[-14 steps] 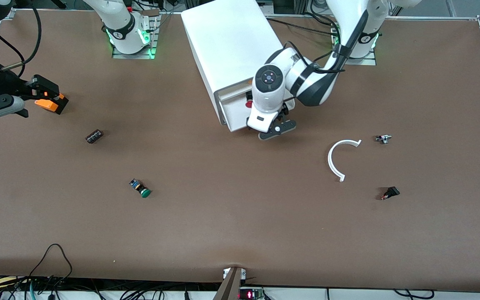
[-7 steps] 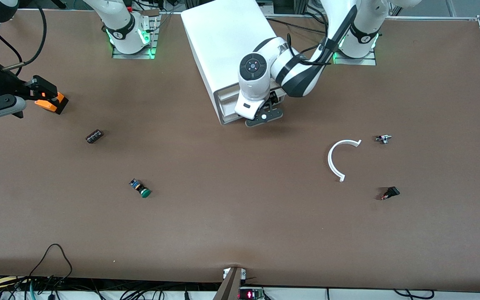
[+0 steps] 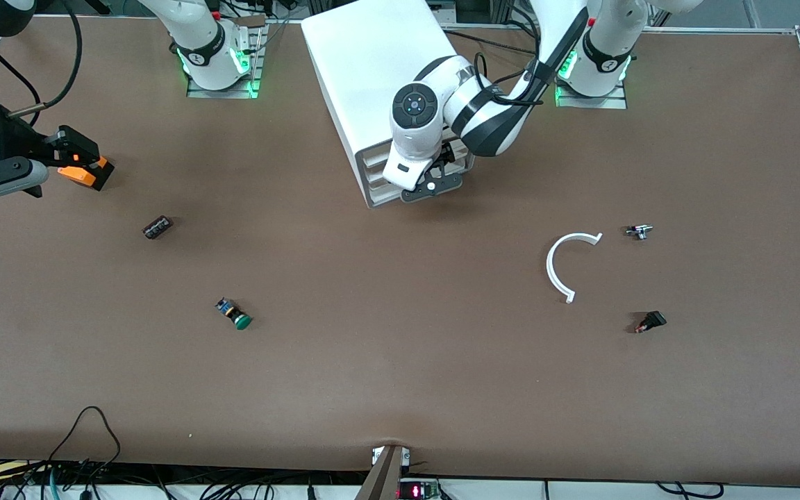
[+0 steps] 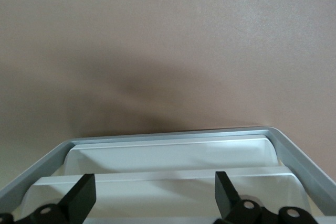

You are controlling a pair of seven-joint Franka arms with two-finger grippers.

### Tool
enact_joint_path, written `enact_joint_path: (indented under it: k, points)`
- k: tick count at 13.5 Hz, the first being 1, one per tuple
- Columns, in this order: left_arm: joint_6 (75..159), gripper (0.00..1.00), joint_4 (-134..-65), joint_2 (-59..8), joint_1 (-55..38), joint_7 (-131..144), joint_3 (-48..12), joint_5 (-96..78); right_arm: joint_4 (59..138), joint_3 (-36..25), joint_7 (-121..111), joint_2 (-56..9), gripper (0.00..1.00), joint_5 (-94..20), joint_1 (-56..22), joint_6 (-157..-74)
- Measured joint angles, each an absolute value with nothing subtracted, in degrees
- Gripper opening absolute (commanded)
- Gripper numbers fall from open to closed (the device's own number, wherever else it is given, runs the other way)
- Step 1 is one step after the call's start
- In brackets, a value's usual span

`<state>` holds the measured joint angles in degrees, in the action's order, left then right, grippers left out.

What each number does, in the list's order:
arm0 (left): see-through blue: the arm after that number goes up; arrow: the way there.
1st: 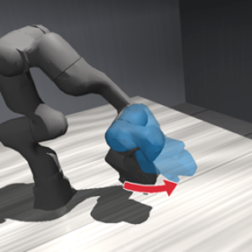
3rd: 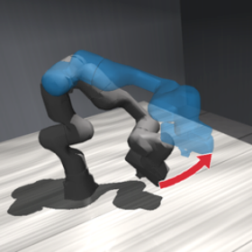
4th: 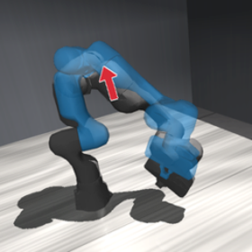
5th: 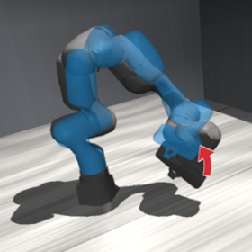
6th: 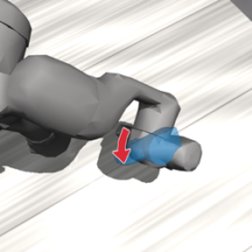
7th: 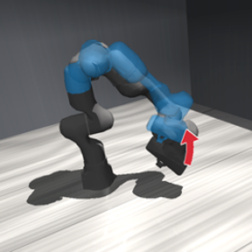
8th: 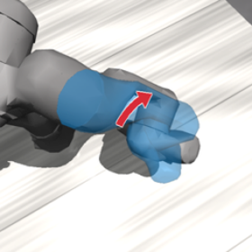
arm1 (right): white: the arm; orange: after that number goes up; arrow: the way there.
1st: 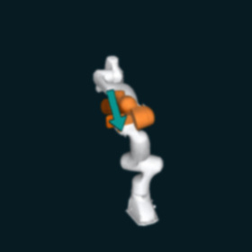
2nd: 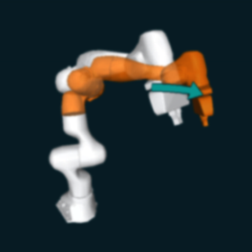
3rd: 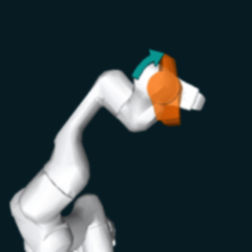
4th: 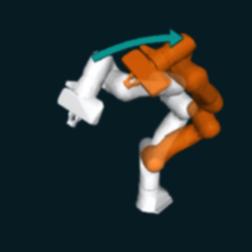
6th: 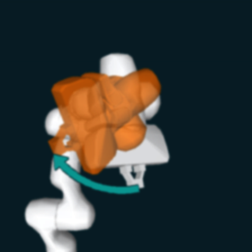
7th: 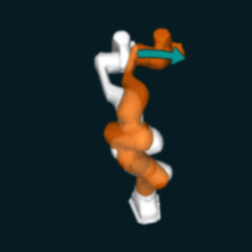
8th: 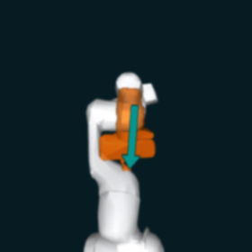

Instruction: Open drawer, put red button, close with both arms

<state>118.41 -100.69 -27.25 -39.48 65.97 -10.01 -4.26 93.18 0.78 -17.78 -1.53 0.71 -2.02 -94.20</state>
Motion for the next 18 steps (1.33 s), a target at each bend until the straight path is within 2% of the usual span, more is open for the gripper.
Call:
enact_joint_path:
  k: [6, 13, 15, 18]
  points:
    - [118.41, 1.0, -100.55, -27.49, -38.33, 62.02, -10.56, -4.7, 93.17, 0.78, -17.78, -1.53, 1.0, 0.71, -2.05, -94.2]
    - [111.57, 1.0, -94.53, -27.83, -23.89, 29.57, -10.69, -8.88, 93.15, 0.78, -17.78, -1.53, 1.0, 0.71, -2.1, -94.2]
    - [111.62, 1.0, -93.51, -29.67, -21.3, 18.45, -10.68, -16.7, 93.15, 0.78, -17.78, -1.53, 1.0, 0.71, -2.11, -94.2]
    - [111.44, 1.0, -90.03, -32.48, -19.25, 12.85, -10.62, -19.04, 93.15, 0.78, -17.78, -1.53, 1.0, 0.71, -2.11, -94.2]
